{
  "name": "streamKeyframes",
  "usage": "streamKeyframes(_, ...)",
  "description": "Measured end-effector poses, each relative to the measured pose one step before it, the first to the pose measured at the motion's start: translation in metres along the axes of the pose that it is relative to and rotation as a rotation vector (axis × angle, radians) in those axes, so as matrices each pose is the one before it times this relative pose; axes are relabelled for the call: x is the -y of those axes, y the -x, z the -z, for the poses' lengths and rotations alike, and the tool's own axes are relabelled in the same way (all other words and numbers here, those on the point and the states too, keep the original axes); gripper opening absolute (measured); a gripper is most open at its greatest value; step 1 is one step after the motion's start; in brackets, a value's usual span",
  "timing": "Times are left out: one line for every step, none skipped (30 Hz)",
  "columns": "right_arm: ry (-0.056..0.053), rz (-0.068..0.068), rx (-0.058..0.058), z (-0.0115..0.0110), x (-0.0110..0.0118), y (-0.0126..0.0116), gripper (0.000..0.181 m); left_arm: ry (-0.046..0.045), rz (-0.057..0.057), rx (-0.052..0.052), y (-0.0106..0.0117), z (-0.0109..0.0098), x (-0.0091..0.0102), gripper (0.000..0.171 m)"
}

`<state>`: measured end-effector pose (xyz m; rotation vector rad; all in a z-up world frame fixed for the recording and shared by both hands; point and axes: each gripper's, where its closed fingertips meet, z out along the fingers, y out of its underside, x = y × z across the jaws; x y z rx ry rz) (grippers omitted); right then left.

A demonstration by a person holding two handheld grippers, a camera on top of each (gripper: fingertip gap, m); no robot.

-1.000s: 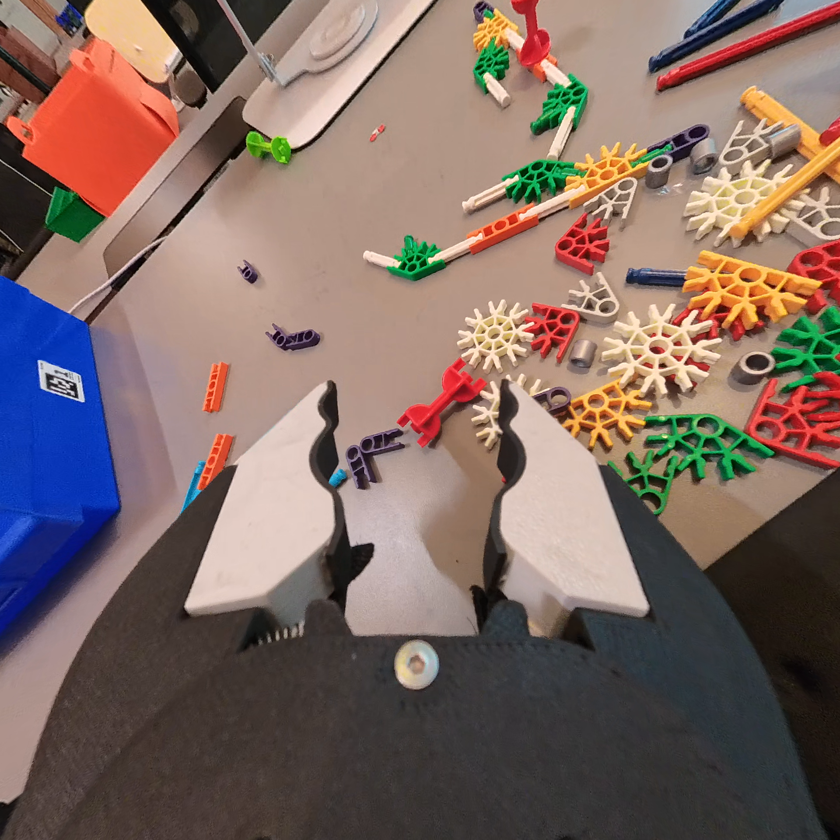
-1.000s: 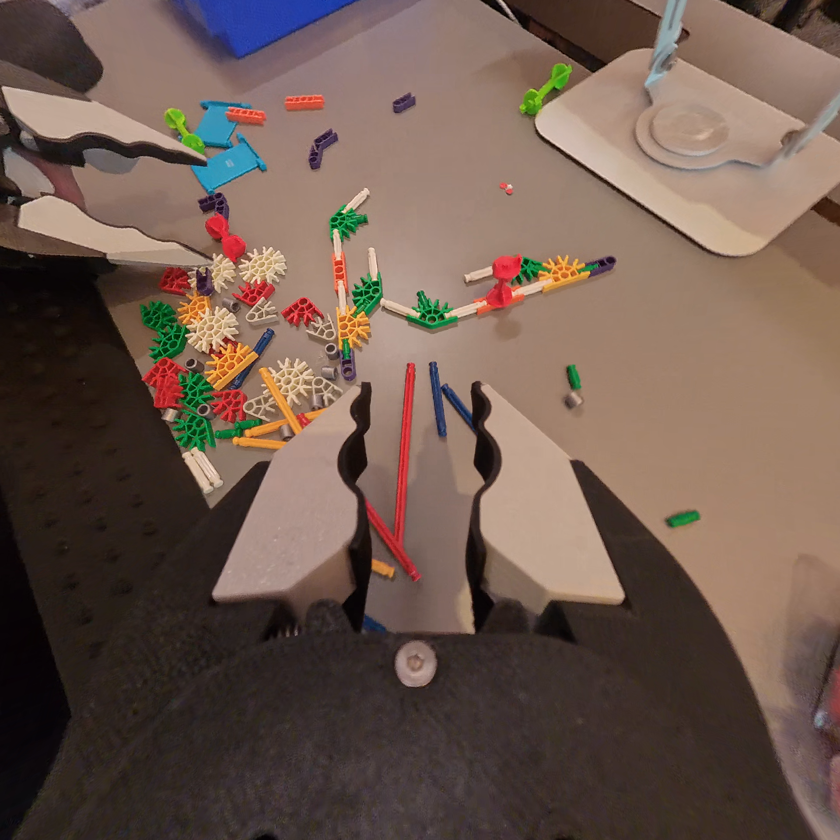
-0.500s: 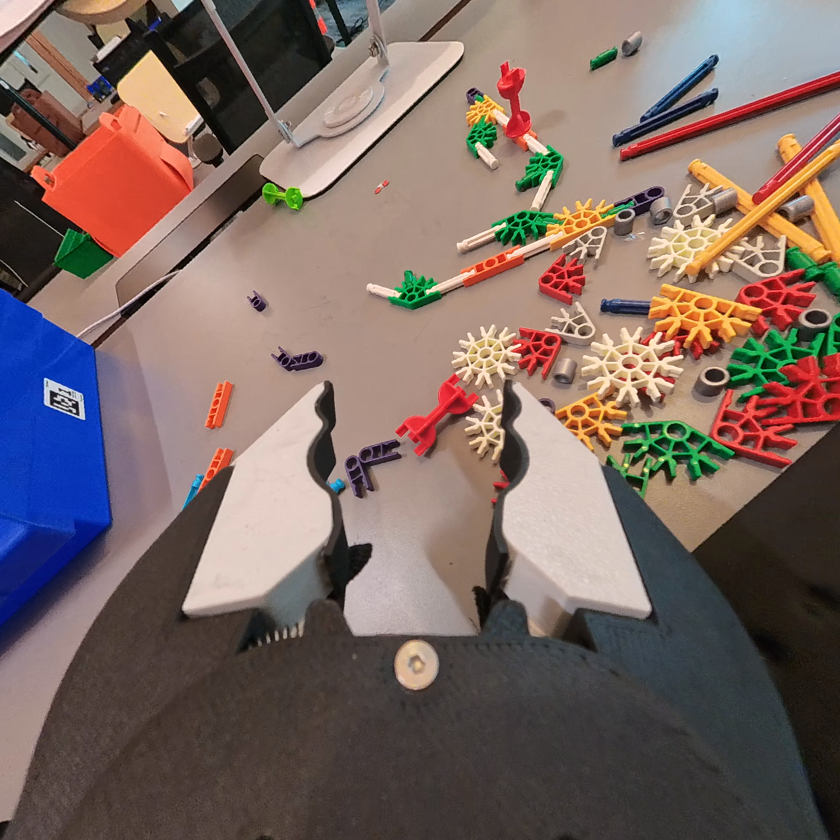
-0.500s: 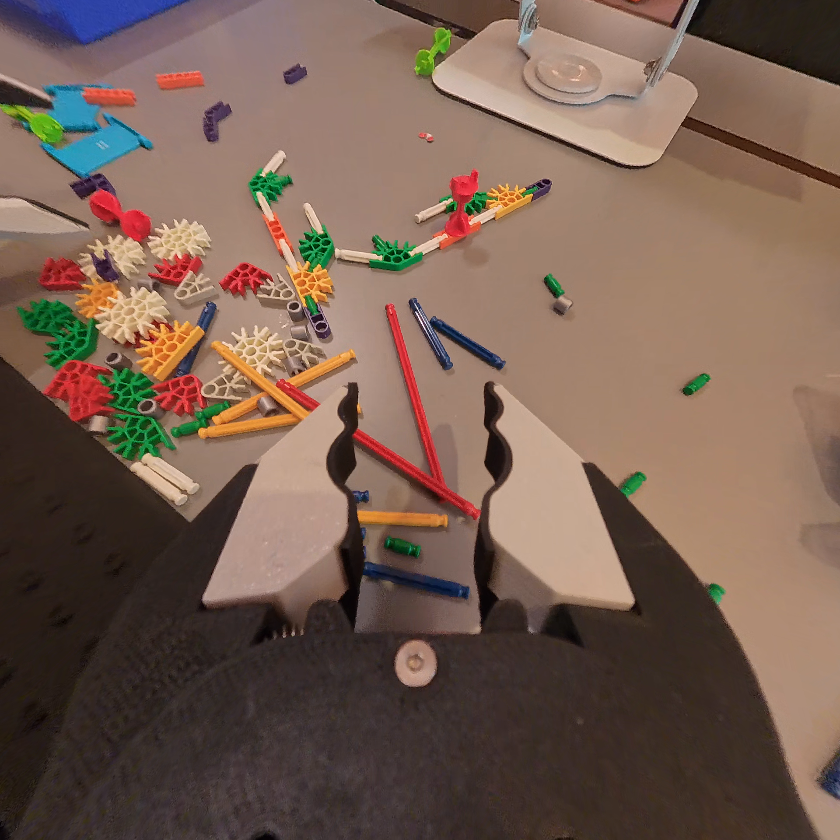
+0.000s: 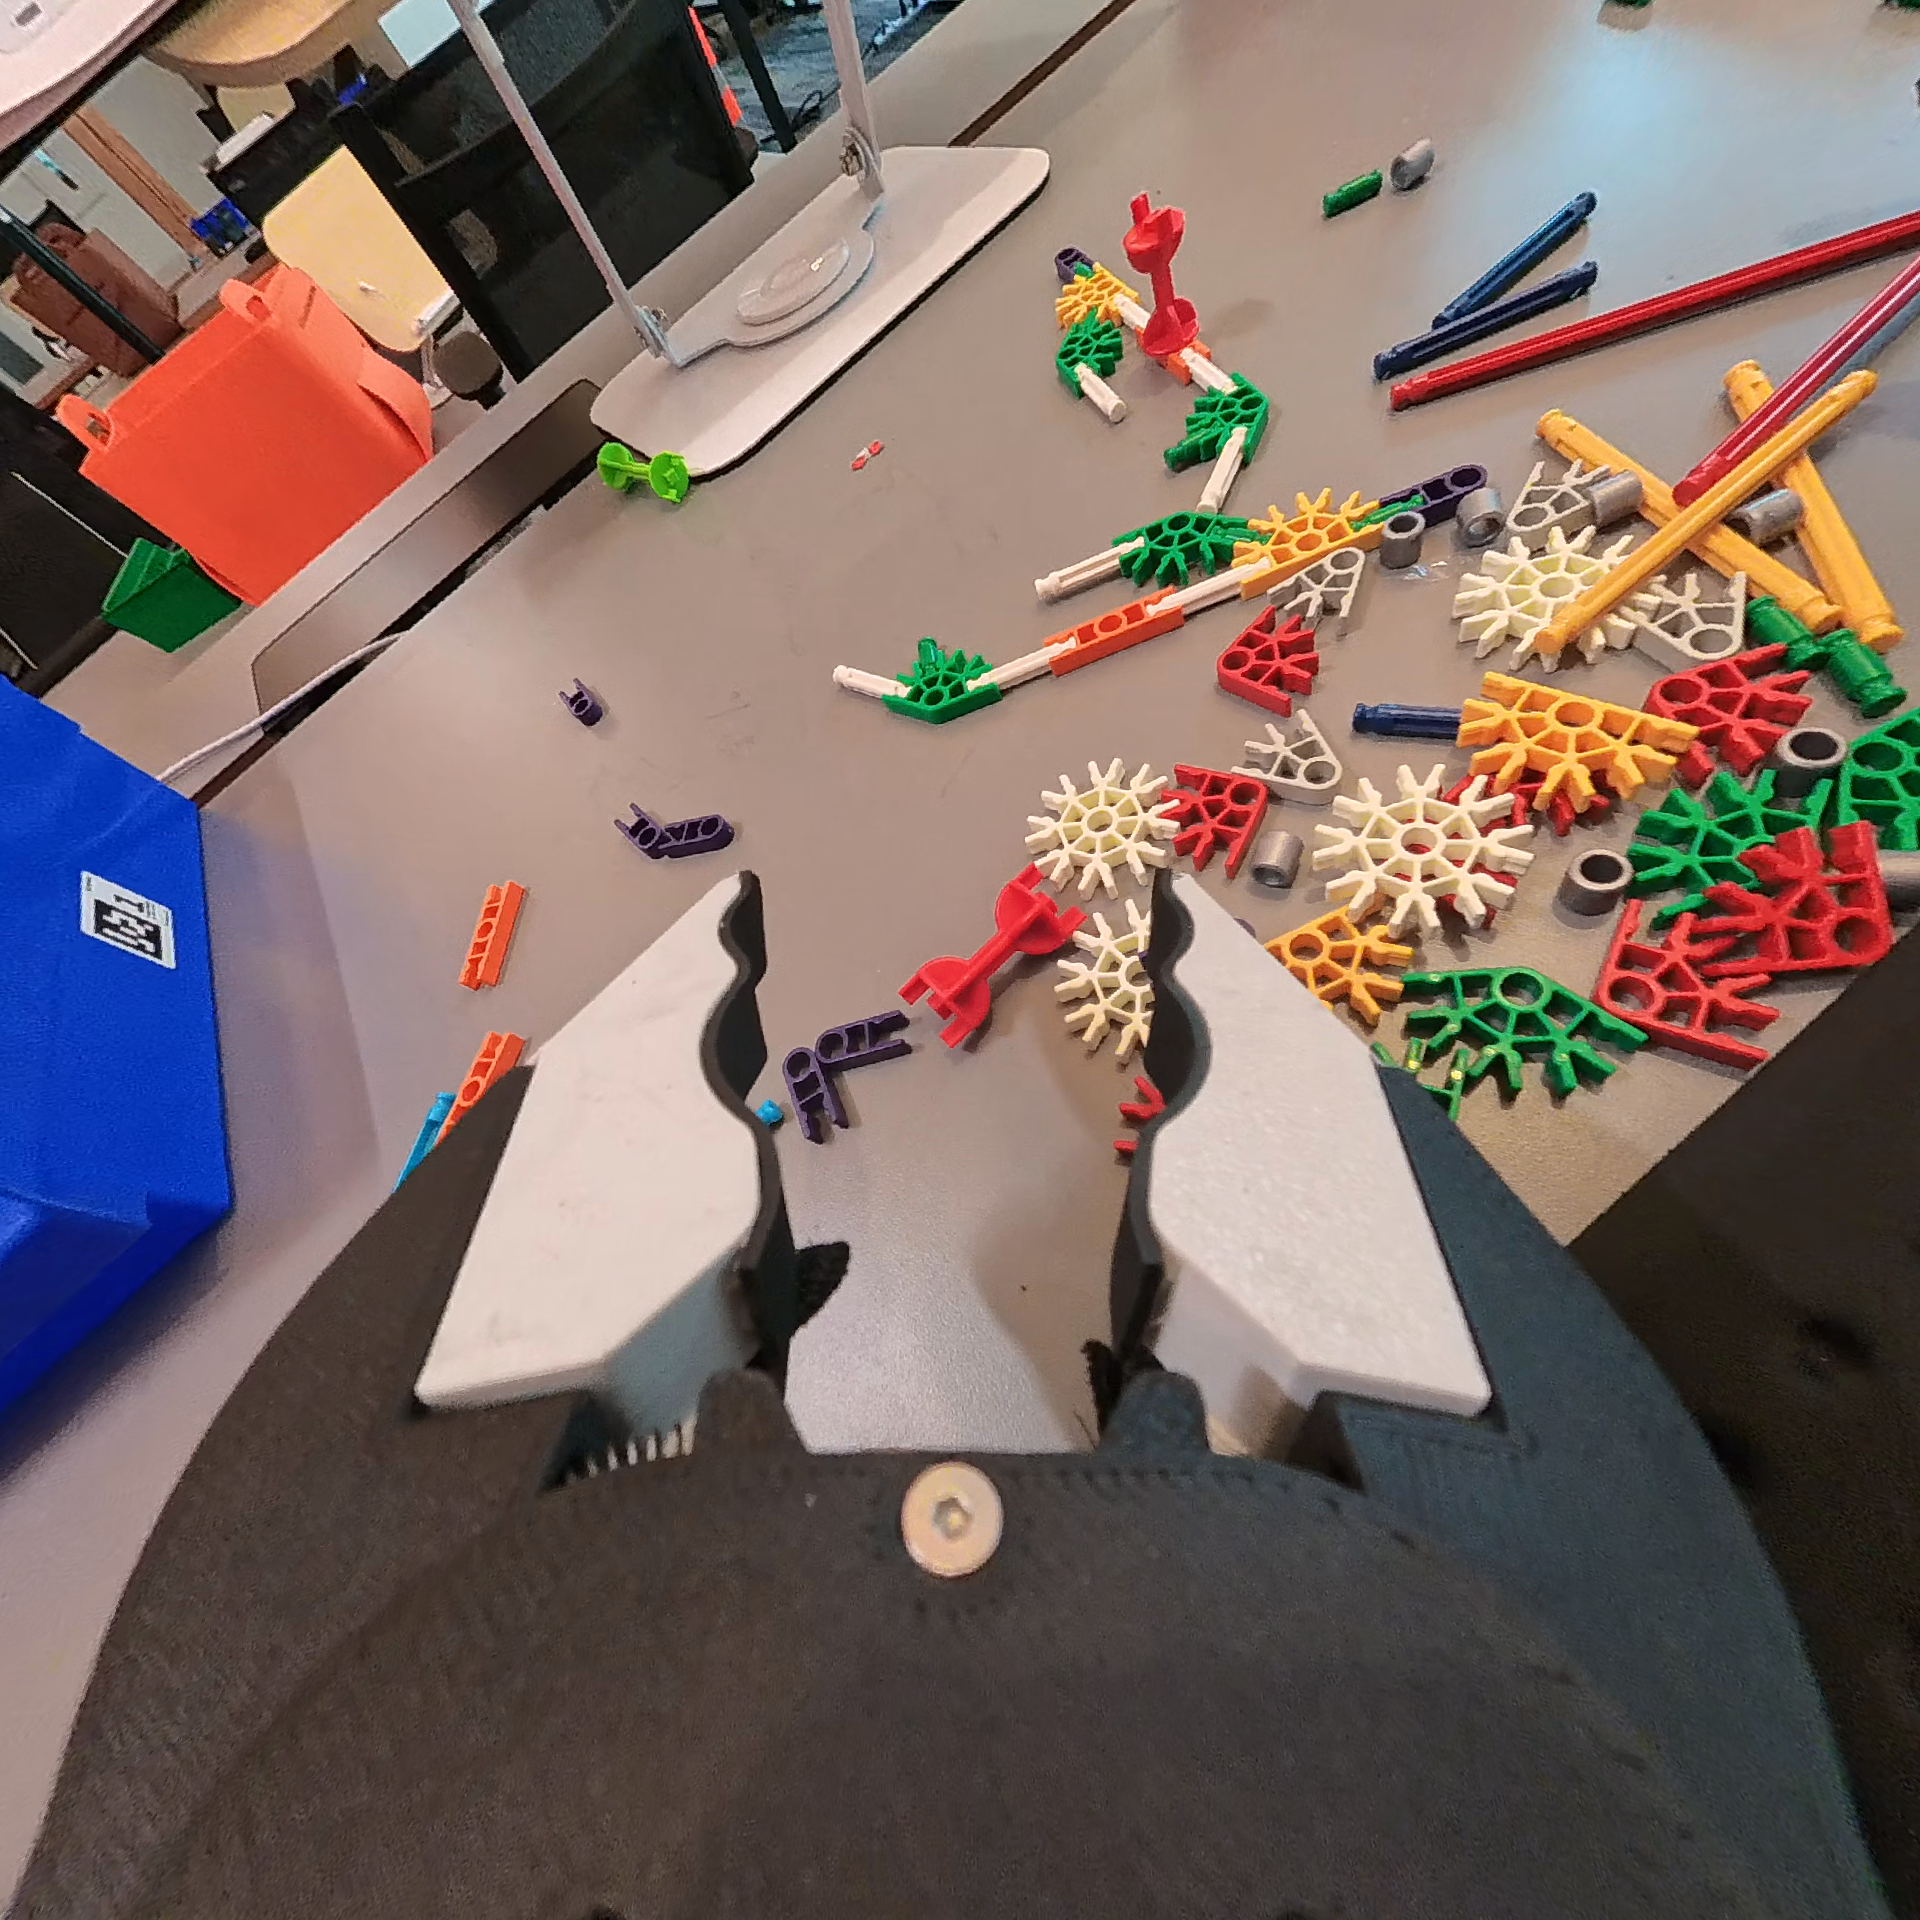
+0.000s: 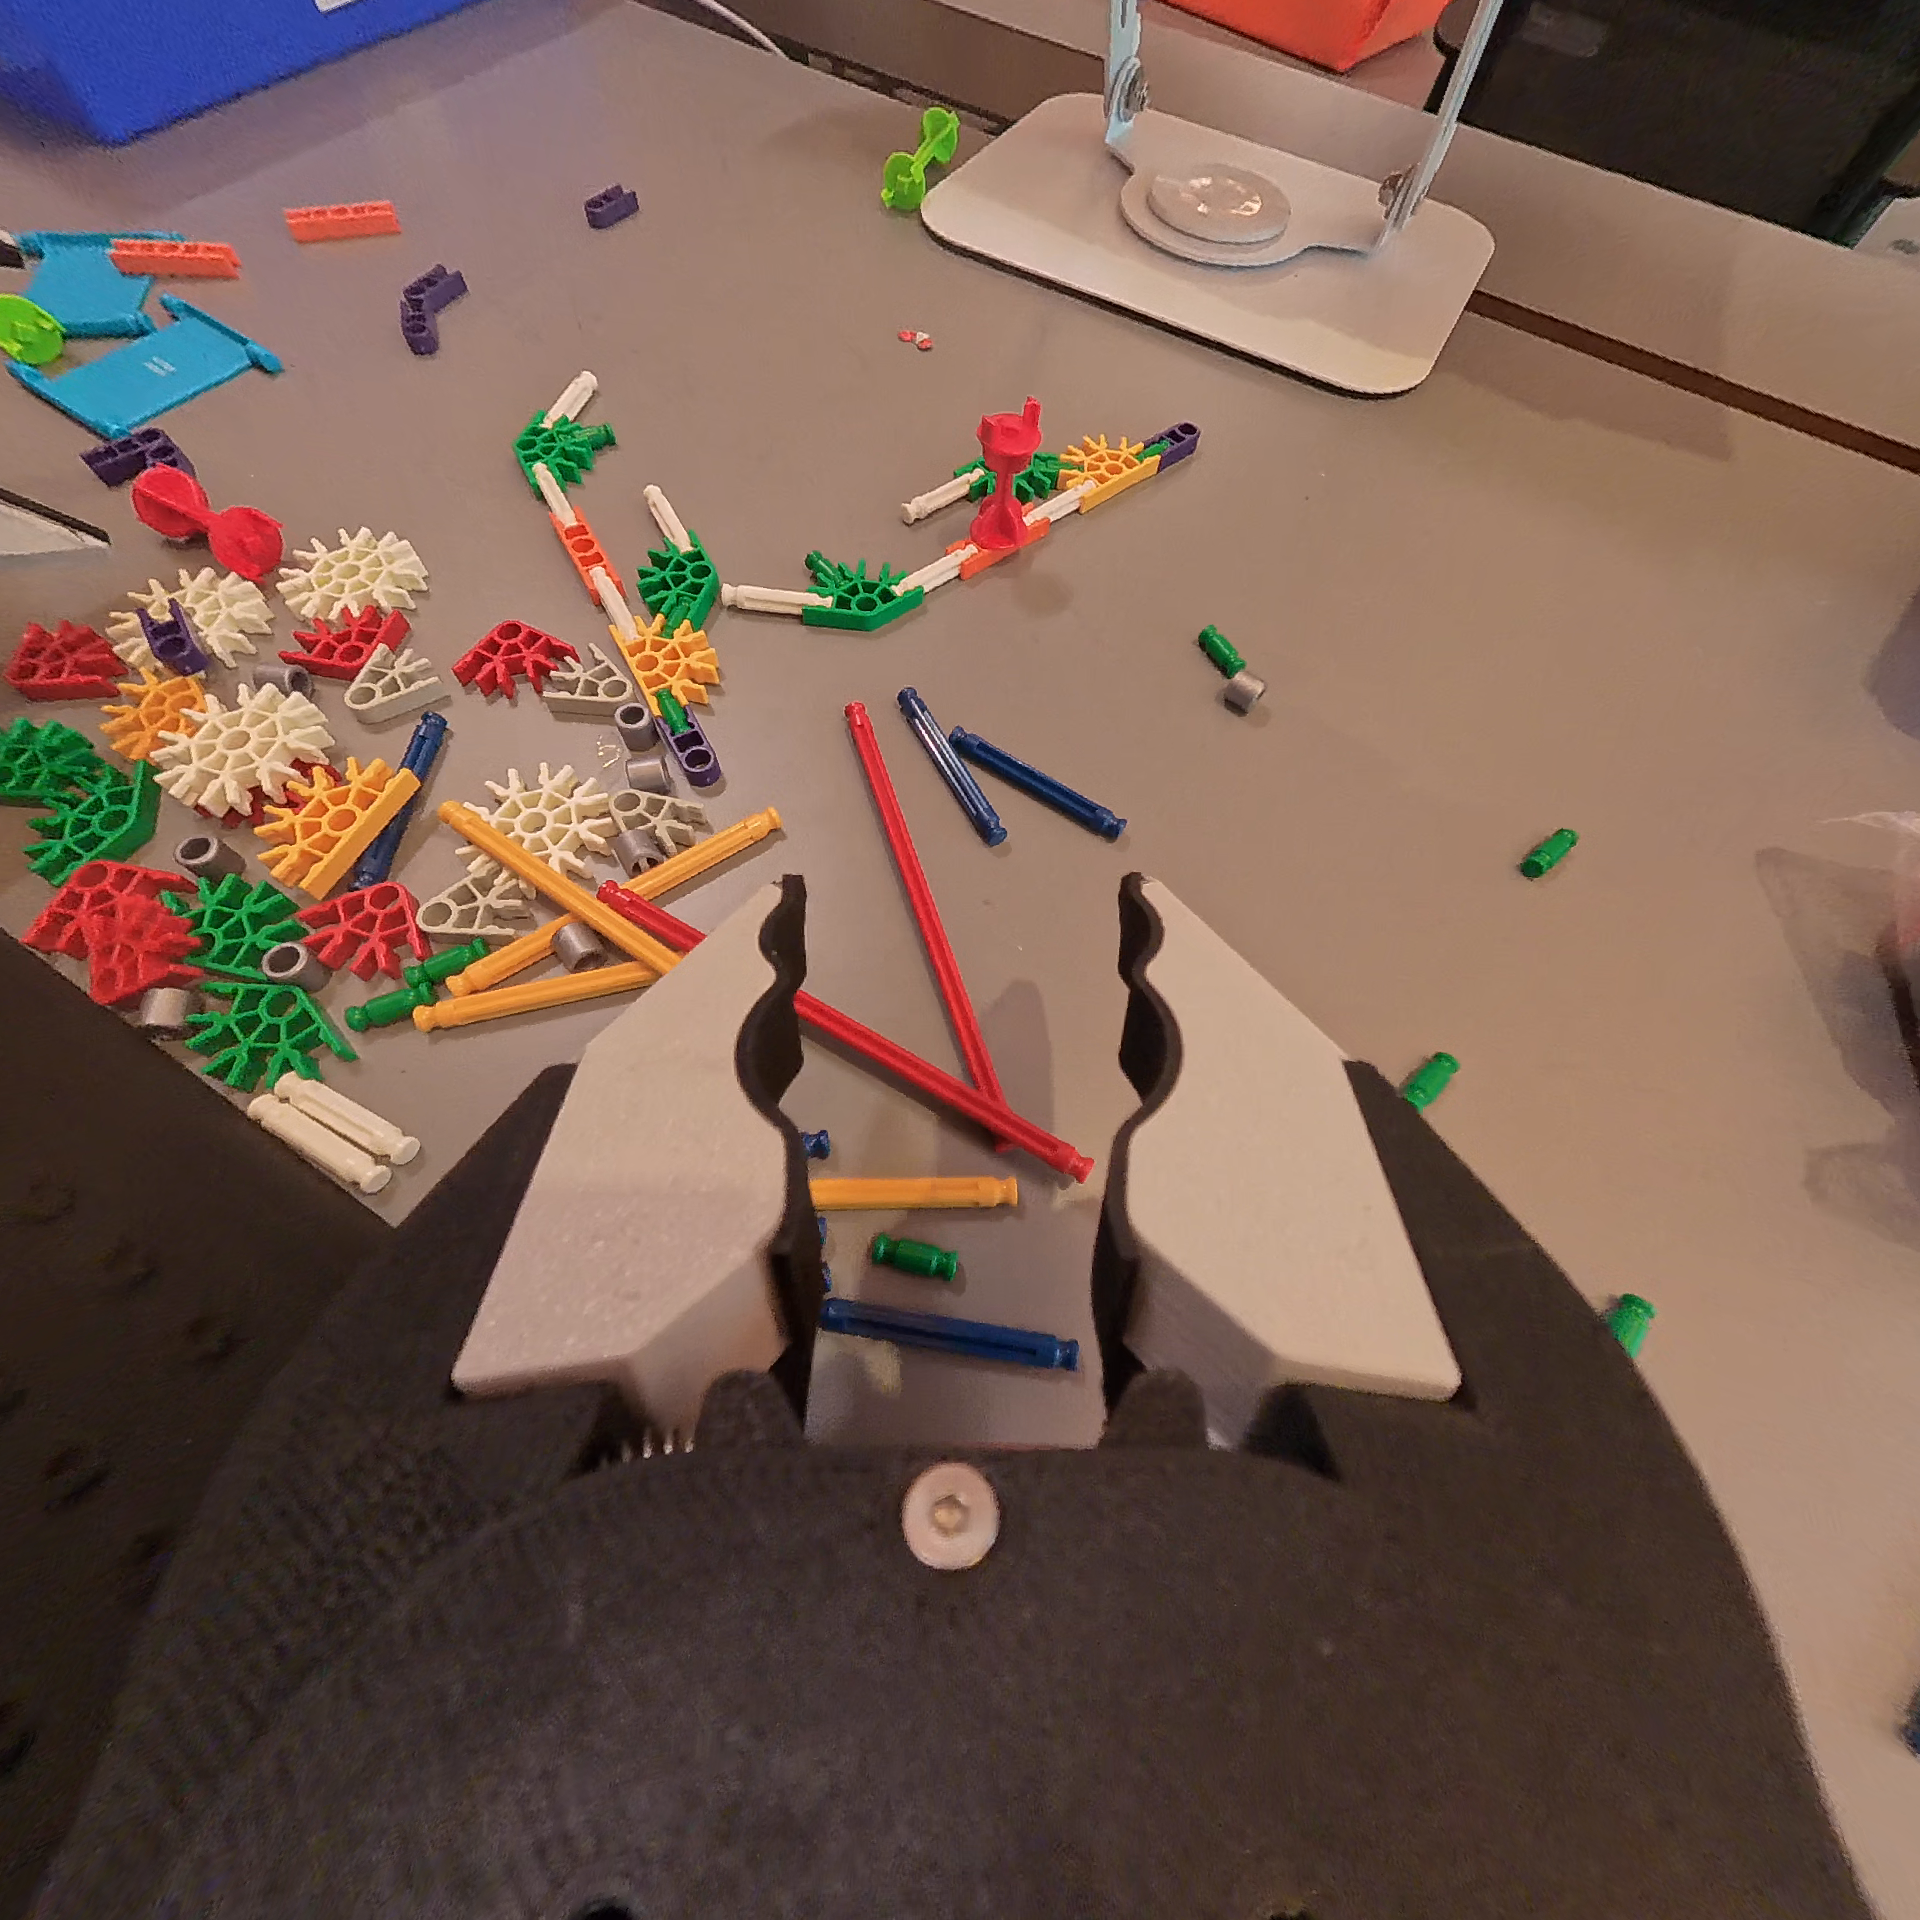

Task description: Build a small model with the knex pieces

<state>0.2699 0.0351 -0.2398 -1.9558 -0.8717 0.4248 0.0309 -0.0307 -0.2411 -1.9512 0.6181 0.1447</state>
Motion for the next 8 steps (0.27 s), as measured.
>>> streamKeyframes(0.001, -0.0015, 0.004, -0.00015, -0.00025, 0.00038, 0.059, 0.0, -0.0003, 0.0, -0.00013, 0.00003, -0.00007, 0.072)
streamKeyframes(0.0044, 0.0027, 0.005, -0.00037, -0.00077, 0.00087, 0.059, 0.00109, 0.0, -0.0003, -0.00004, -0.00006, -0.0002, 0.072)
streamKeyframes(0.0056, 0.0063, 0.0036, -0.00058, -0.00083, 0.00112, 0.06, 0.00211, -0.0002, 0.0001, 0.00001, -0.00018, -0.00023, 0.072)
streamKeyframes(0.0055, 0.0092, 0.0013, -0.00071, -0.00081, 0.00123, 0.061, 0.00203, -0.0003, 0.001, 0.0001, -0.00023, -0.0003, 0.072)
streamKeyframes(0.0081, 0.0106, 0.0016, -0.00082, -0.00107, 0.0013, 0.062, 0.0017, -0.0006, 0.0016, 0.00009, -0.00018, -0.00024, 0.072)
streamKeyframes(0.0095, 0.0104, 0.0016, -0.00101, -0.00118, 0.00131, 0.063, 0.00025, -0.0009, 0.0015, 0.00006, -0.00006, -0.00002, 0.072)
streamKeyframes(0.0065, 0.0095, 0.0017, -0.00076, -0.00093, 0.00119, 0.064, 0.00107, -0.0011, 0.0018, 0.00012, -0.00014, -0.00018, 0.072)
streamKeyframes(0.0072, 0.0068, 0.0058, -0.00089, -0.00093, 0.00145, 0.065, 0.00209, -0.001, 0.0021, 0.00023, -0.00024, -0.00026, 0.072)
